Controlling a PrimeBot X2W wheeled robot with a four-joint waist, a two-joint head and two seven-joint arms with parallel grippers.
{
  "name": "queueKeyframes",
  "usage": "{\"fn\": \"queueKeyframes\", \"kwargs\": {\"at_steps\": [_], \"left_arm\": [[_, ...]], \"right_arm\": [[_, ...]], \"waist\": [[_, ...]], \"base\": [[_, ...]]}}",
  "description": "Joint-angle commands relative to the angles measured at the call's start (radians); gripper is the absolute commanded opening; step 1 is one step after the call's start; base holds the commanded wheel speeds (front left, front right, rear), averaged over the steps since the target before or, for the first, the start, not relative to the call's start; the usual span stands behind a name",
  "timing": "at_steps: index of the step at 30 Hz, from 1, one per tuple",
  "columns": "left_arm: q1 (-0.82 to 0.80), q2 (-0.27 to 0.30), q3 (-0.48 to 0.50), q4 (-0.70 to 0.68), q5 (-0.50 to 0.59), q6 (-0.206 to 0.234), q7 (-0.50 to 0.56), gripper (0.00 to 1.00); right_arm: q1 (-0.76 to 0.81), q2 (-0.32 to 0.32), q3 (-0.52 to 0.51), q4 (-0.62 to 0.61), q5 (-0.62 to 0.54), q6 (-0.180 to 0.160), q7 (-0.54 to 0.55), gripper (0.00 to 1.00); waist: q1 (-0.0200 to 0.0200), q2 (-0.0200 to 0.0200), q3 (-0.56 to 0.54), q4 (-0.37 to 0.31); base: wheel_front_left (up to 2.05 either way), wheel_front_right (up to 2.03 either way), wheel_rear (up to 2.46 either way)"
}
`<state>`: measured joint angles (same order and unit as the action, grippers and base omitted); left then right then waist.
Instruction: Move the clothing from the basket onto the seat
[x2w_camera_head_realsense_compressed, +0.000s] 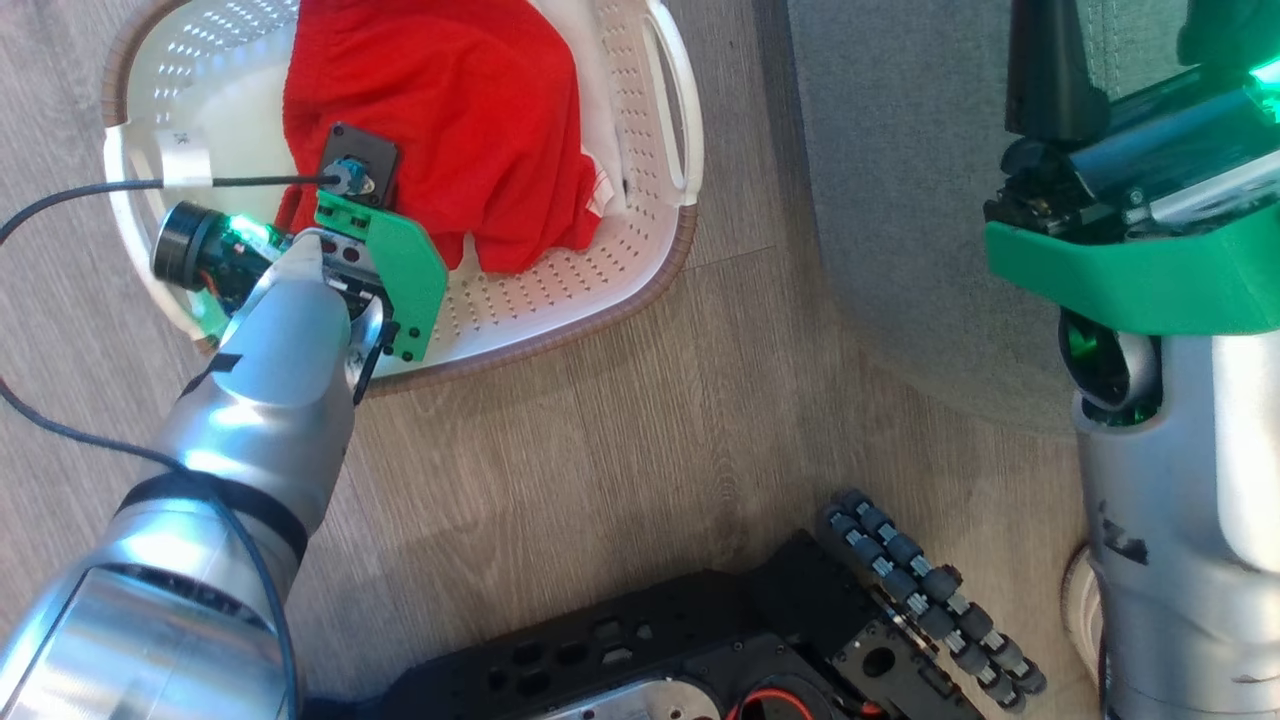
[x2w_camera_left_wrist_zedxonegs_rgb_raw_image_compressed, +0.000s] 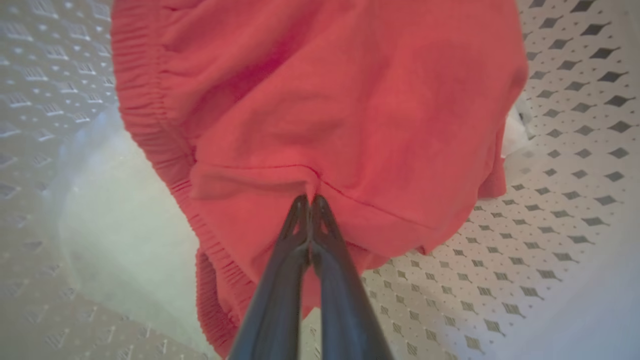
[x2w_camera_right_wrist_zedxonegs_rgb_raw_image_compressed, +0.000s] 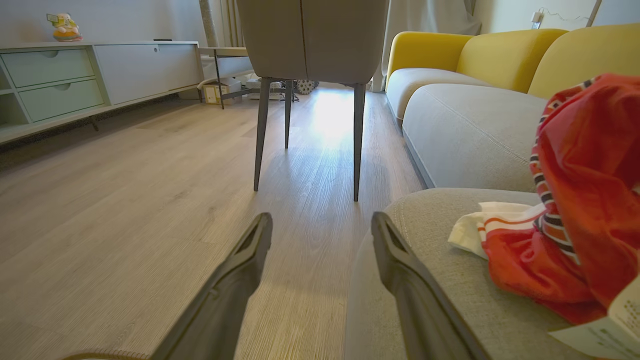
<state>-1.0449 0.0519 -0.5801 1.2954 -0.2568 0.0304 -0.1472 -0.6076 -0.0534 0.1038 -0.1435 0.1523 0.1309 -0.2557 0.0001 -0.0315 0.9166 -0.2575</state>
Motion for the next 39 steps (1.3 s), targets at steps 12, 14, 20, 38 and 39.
{"fn": "queueKeyframes", "kwargs": {"at_steps": [12,14,20,38,39], "left_arm": [[0.048,0.0,-0.016,-0.064,-0.034,-0.029,-0.103,0.0],[0.069,-0.001,-0.018,-0.092,-0.043,-0.032,-0.11,0.0],[0.149,-0.001,-0.018,-0.257,-0.062,-0.025,-0.114,0.0],[0.383,0.031,0.057,-0.705,-0.017,-0.008,-0.114,0.0],[0.39,0.033,0.058,-0.714,-0.017,-0.01,-0.115,0.0]], "right_arm": [[0.034,0.003,-0.018,0.0,-0.011,0.0,-0.006,1.0],[0.044,0.003,-0.02,0.011,-0.015,0.0,-0.006,1.0],[0.089,0.003,-0.034,0.058,-0.031,0.0,-0.006,1.0],[0.313,0.003,-0.091,0.21,-0.082,0.0,-0.006,1.0],[0.326,0.003,-0.09,0.218,-0.084,0.0,-0.006,1.0]], "waist": [[-0.0001,0.0,-0.108,0.073],[-0.0001,0.0,-0.141,0.085],[-0.0001,0.0,-0.249,0.124],[-0.0001,0.0,-0.604,0.229],[-0.0001,0.0,-0.626,0.233]], "base": [[0.0,0.0,0.0],[0.0,0.0,0.0],[0.0,0.0,0.0],[0.0,0.0,0.0],[0.0,0.0,0.0]]}}
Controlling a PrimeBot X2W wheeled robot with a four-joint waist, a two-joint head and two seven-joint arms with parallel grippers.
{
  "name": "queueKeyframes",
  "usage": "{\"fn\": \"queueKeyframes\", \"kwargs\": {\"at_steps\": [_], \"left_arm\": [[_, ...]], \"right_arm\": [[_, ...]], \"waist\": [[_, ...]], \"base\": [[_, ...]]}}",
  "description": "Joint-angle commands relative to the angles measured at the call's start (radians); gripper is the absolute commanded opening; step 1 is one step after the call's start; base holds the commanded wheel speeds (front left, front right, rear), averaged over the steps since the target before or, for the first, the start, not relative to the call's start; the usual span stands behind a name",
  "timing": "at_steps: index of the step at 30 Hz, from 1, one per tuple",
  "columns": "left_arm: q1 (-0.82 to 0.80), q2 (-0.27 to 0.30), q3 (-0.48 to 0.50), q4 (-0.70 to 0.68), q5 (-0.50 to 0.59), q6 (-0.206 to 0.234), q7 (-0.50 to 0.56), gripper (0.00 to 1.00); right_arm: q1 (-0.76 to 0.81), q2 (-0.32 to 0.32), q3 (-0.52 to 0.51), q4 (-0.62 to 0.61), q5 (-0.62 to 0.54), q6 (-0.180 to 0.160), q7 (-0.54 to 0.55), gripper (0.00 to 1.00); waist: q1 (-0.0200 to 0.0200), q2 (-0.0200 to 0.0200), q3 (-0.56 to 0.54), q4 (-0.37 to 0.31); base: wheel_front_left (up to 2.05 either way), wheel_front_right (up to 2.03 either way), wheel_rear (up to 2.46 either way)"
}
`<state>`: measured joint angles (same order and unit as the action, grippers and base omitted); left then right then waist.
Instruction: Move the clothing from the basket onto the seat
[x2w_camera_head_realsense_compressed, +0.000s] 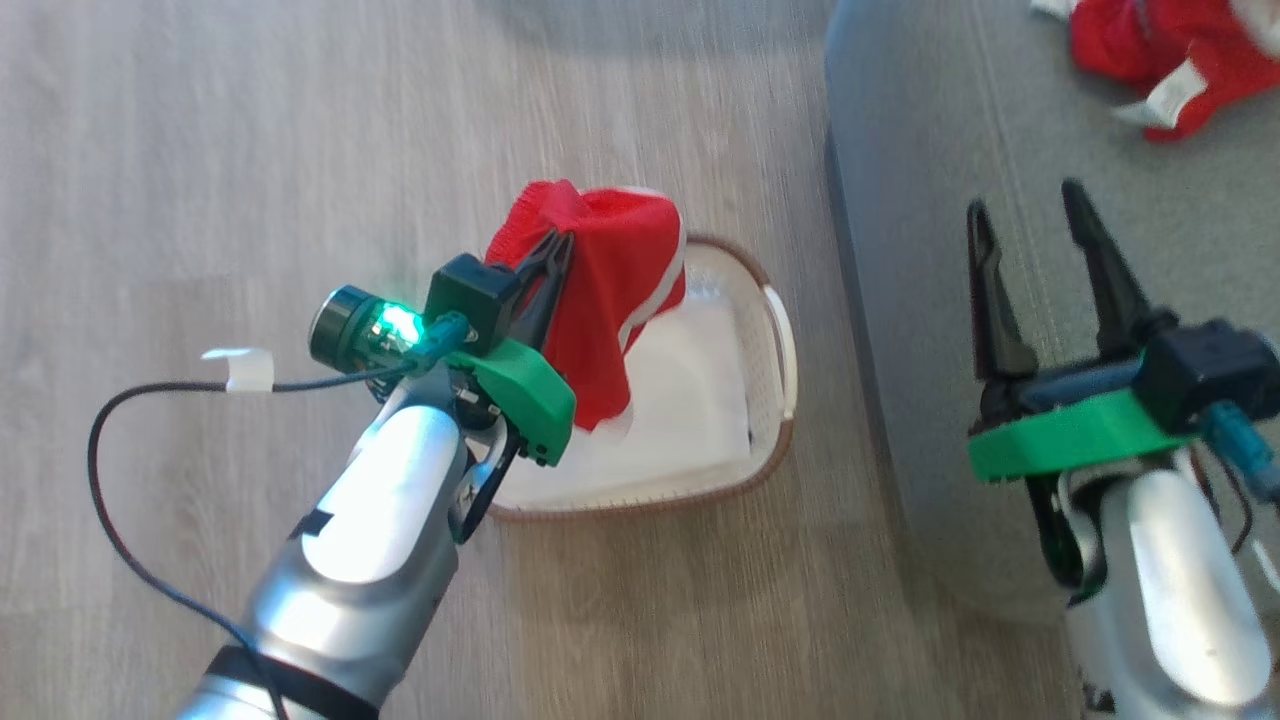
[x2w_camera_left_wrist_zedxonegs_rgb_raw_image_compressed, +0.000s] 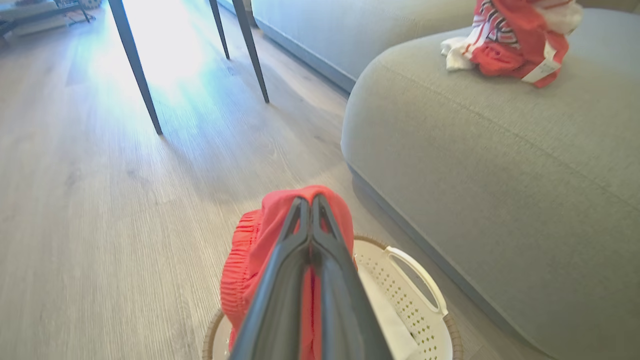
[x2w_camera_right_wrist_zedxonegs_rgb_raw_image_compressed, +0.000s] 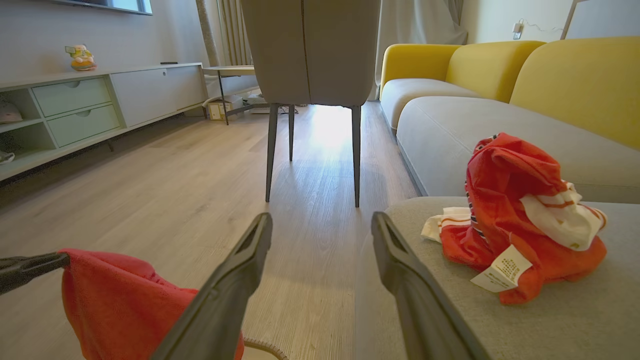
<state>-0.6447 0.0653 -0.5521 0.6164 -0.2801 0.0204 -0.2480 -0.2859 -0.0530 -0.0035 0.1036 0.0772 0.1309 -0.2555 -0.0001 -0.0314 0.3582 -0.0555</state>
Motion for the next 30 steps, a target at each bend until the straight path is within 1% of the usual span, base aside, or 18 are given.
{"fn": "queueKeyframes", "kwargs": {"at_steps": [1,9,13,22,27,28,30], "left_arm": [[-0.005,0.02,0.031,-0.044,0.005,-0.003,-0.014,0.0],[0.009,0.022,0.043,-0.108,-0.013,-0.014,-0.014,0.0],[0.001,0.019,0.04,-0.136,-0.021,-0.013,-0.009,0.0],[-0.047,0.004,0.015,-0.161,-0.034,-0.013,0.019,0.0],[-0.082,-0.004,-0.011,-0.16,-0.037,-0.003,0.042,0.0],[-0.082,-0.004,-0.011,-0.16,-0.037,-0.003,0.042,0.0],[-0.095,-0.007,-0.022,-0.157,-0.042,-0.002,0.048,0.0]], "right_arm": [[0.018,0.003,0.019,-0.023,-0.009,0.0,-0.006,1.0],[0.096,0.003,0.044,0.018,-0.011,0.0,-0.006,1.0],[0.124,0.003,0.077,0.035,-0.009,0.0,-0.006,1.0],[0.161,0.003,0.219,0.079,0.032,0.0,-0.006,1.0],[0.134,0.003,0.321,0.111,0.071,0.0,-0.006,1.0],[0.134,0.003,0.321,0.111,0.071,0.0,-0.006,1.0],[0.113,0.003,0.361,0.131,0.082,0.0,-0.006,1.0]], "waist": [[0.0001,0.0,-0.084,0.034],[0.0001,0.0,-0.211,0.056],[0.0001,0.0,-0.256,0.067],[0.0001,0.0,-0.322,0.074],[0.0001,0.0,-0.332,0.068],[0.0001,0.0,-0.332,0.068],[0.0001,0.0,-0.334,0.065]], "base": [[0.0,0.0,0.0],[0.0,0.0,0.0],[0.0,0.0,0.0],[0.0,0.0,0.0],[0.0,0.0,0.0],[0.0,0.0,0.0],[0.0,0.0,0.0]]}}
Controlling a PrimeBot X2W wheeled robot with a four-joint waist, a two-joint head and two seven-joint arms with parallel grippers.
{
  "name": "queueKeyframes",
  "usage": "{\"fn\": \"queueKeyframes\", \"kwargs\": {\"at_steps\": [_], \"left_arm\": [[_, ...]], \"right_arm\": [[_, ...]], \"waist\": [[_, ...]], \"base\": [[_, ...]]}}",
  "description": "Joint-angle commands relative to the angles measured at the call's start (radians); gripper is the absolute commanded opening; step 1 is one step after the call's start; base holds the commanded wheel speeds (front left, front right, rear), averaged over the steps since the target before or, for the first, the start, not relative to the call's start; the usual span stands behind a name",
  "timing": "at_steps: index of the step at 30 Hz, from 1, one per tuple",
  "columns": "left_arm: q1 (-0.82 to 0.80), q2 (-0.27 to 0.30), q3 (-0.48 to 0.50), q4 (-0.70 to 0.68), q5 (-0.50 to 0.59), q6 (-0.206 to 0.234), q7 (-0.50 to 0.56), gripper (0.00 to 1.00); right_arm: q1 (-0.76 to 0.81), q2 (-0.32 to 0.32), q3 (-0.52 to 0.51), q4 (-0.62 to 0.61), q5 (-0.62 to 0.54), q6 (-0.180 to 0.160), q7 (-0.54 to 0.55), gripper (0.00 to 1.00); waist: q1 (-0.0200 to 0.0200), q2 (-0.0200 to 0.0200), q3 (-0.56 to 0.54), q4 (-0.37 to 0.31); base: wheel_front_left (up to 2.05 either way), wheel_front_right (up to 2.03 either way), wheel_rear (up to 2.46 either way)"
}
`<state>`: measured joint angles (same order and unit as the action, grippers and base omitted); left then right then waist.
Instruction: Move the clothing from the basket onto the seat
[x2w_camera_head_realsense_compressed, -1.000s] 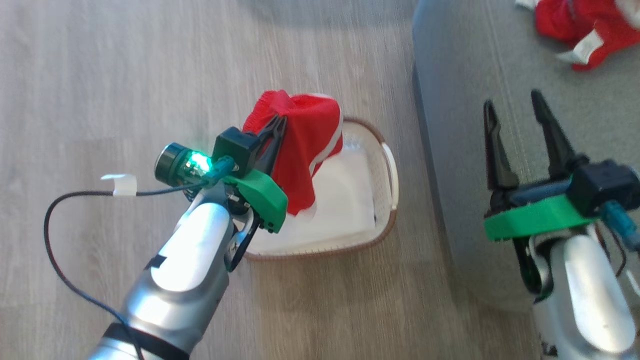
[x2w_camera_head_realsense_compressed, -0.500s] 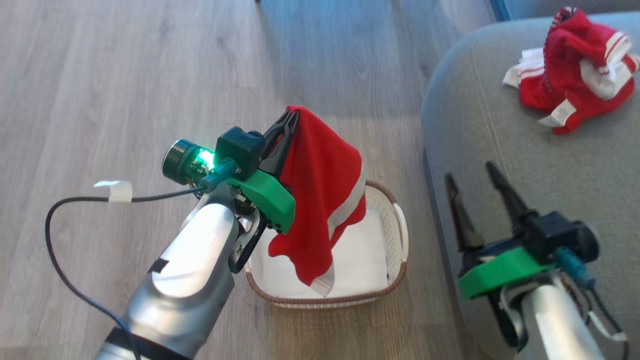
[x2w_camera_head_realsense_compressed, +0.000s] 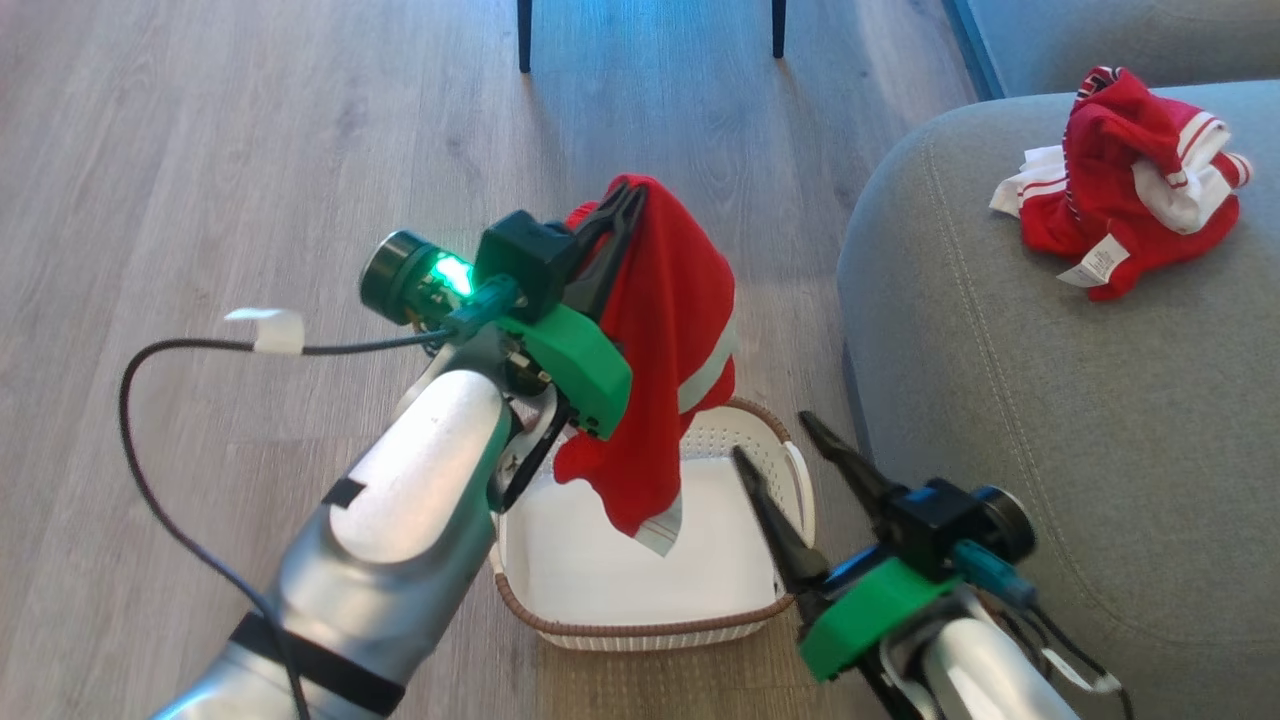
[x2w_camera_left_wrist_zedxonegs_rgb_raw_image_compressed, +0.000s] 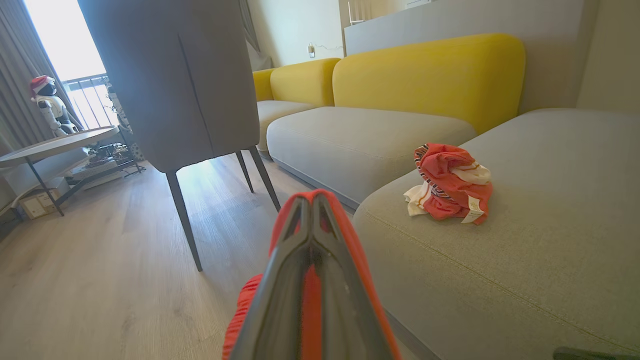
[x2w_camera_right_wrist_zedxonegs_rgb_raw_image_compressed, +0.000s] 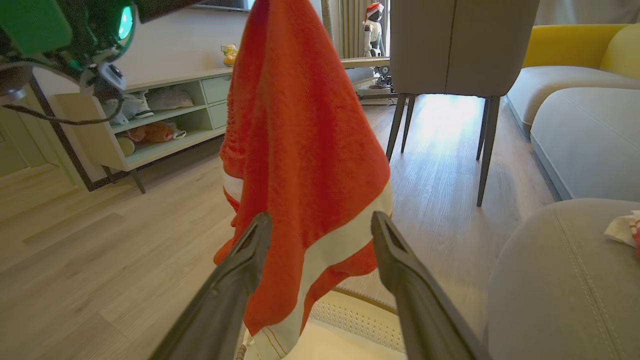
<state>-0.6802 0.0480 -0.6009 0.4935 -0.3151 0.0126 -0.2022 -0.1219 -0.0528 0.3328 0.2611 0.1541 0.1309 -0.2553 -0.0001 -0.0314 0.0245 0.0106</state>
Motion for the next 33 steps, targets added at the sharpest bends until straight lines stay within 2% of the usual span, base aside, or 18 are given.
{"fn": "queueKeyframes", "kwargs": {"at_steps": [1,8,14,19,27,33], "left_arm": [[-0.067,0.009,0.021,-0.031,-0.01,0.005,0.004,0.0],[-0.118,0.004,-0.025,-0.024,-0.035,0.01,0.012,0.0],[-0.154,0.003,-0.073,-0.048,-0.067,0.023,0.024,0.0],[-0.182,0.002,-0.113,-0.084,-0.1,0.049,0.033,0.0],[-0.207,0.002,-0.158,-0.104,-0.139,0.08,0.034,0.0],[-0.218,0.002,-0.182,-0.115,-0.156,0.095,0.028,0.0]], "right_arm": [[-0.064,0.003,0.043,-0.015,0.009,0.0,-0.006,1.0],[-0.151,0.003,0.131,0.071,0.035,0.0,-0.006,1.0],[-0.188,0.003,0.087,0.114,0.001,0.0,-0.006,1.0],[-0.227,0.003,0.056,0.145,-0.025,0.0,-0.006,1.0],[-0.291,0.003,0.141,0.179,0.033,0.0,-0.006,1.0],[-0.324,0.003,0.103,0.231,-0.009,0.0,-0.006,1.0]], "waist": [[0.0001,-0.0001,-0.001,-0.002],[0.0001,-0.0001,-0.015,0.002],[0.0001,-0.0001,-0.028,0.015],[0.0001,-0.0001,-0.032,0.024],[0.0001,-0.0001,-0.033,0.043],[0.0001,-0.0001,-0.03,0.054]], "base": [[0.0,0.0,0.0],[0.0,0.0,0.0],[0.0,0.0,0.0],[0.0,0.0,0.0],[0.0,0.0,0.0],[0.0,0.0,0.0]]}}
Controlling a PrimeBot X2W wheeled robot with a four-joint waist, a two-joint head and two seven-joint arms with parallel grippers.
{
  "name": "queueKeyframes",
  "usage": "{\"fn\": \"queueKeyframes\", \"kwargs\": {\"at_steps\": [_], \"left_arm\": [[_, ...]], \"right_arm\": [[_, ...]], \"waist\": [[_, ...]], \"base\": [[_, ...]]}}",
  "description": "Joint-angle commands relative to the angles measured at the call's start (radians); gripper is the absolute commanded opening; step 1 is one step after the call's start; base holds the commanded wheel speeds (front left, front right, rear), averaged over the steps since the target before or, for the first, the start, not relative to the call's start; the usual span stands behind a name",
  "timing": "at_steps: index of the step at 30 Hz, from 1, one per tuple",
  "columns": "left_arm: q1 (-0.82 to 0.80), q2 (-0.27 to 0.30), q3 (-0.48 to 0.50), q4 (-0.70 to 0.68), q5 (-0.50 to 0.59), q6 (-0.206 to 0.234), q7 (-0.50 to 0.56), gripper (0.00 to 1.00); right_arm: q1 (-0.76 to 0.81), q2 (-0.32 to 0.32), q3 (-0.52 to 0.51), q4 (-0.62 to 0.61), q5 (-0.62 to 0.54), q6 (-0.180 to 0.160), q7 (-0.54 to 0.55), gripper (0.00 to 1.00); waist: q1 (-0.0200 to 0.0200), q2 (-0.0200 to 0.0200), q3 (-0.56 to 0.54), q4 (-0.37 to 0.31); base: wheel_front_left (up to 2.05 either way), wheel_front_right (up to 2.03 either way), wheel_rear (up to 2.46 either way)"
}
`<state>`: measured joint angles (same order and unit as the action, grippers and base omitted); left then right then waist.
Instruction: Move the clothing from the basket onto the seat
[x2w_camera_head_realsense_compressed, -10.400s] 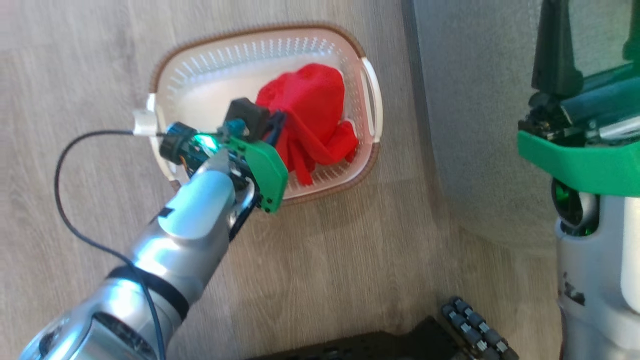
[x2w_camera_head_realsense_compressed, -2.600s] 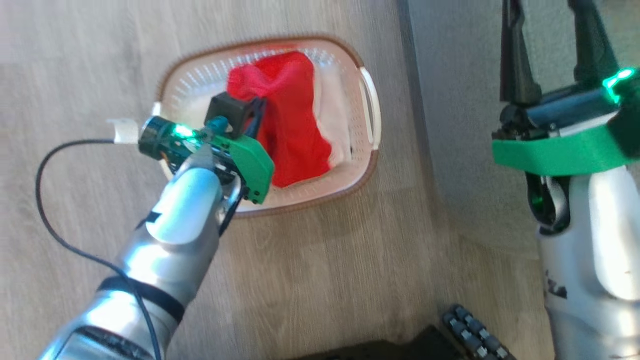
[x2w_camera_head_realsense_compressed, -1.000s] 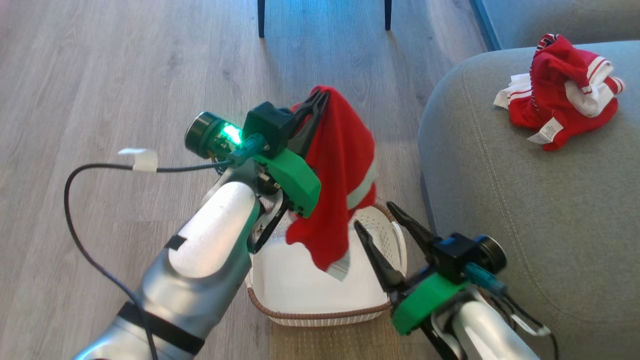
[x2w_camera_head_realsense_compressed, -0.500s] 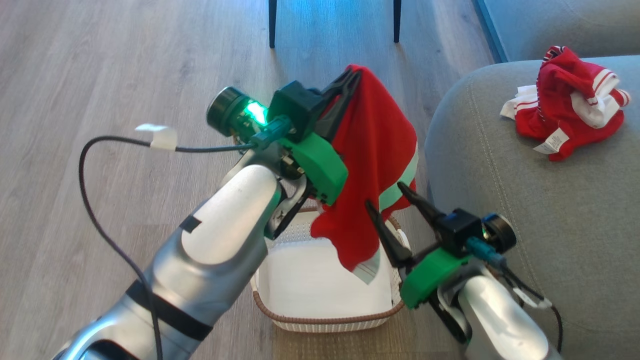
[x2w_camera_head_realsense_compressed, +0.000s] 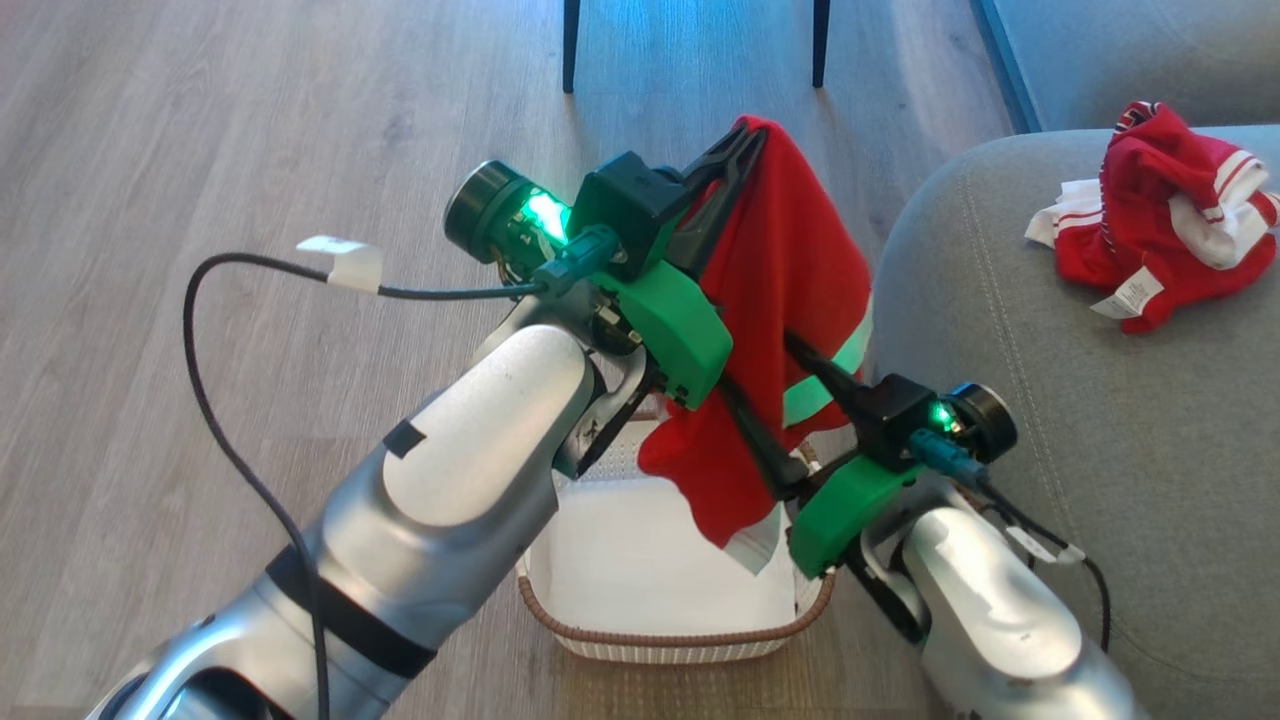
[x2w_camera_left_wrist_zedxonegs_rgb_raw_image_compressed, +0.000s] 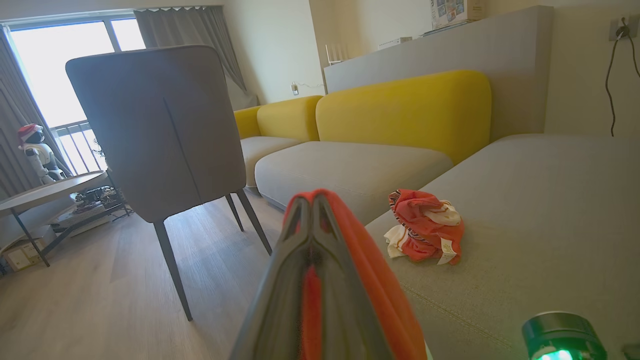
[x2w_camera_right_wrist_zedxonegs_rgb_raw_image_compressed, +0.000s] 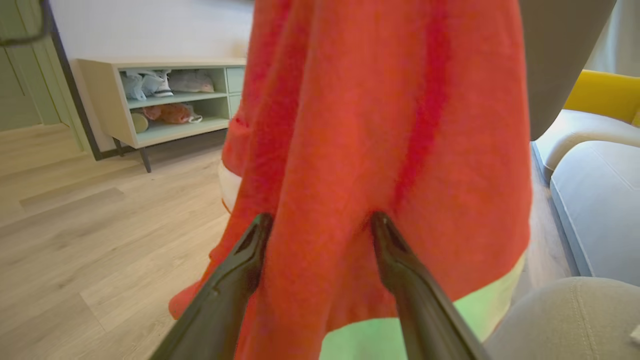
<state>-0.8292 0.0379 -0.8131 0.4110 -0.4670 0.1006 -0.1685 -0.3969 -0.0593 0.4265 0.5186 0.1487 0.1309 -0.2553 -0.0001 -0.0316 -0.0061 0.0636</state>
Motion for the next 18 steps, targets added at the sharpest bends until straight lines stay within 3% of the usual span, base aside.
{"fn": "queueKeyframes", "kwargs": {"at_steps": [1,2,4,5,6,18], "left_arm": [[-0.071,0.012,0.028,-0.035,-0.008,0.009,-0.007,0.0],[-0.072,0.012,0.026,-0.037,-0.011,0.011,-0.009,0.0],[-0.073,0.012,0.022,-0.04,-0.015,0.015,-0.012,0.0],[-0.073,0.012,0.021,-0.041,-0.017,0.017,-0.014,0.0],[-0.071,0.012,0.02,-0.041,-0.018,0.019,-0.016,0.0],[-0.01,0.028,0.049,0.018,-0.067,0.023,-0.045,0.0]], "right_arm": [[-0.054,0.009,0.005,-0.016,-0.008,0.0,-0.006,1.0],[-0.06,0.009,0.002,-0.007,-0.012,0.0,-0.006,0.47],[-0.071,0.009,-0.005,0.01,-0.019,0.0,-0.006,0.25],[-0.077,0.009,-0.01,0.017,-0.021,0.0,-0.006,0.08],[-0.083,0.009,-0.013,0.023,-0.023,0.0,-0.006,0.0],[-0.146,0.009,-0.079,0.022,-0.045,0.0,-0.006,0.0]], "waist": [[0.0001,0.0001,0.001,0.002],[0.0001,0.0001,0.001,0.003],[0.0001,0.0001,0.003,0.004],[0.0001,0.0001,0.004,0.004],[0.0001,0.0001,0.005,0.004],[0.0001,0.0001,0.015,-0.021]], "base": [[0.0,0.0,0.0],[0.0,0.0,0.0],[0.0,0.0,0.0],[0.0,0.0,0.0],[0.0,0.0,0.0],[0.0,0.0,0.0]]}}
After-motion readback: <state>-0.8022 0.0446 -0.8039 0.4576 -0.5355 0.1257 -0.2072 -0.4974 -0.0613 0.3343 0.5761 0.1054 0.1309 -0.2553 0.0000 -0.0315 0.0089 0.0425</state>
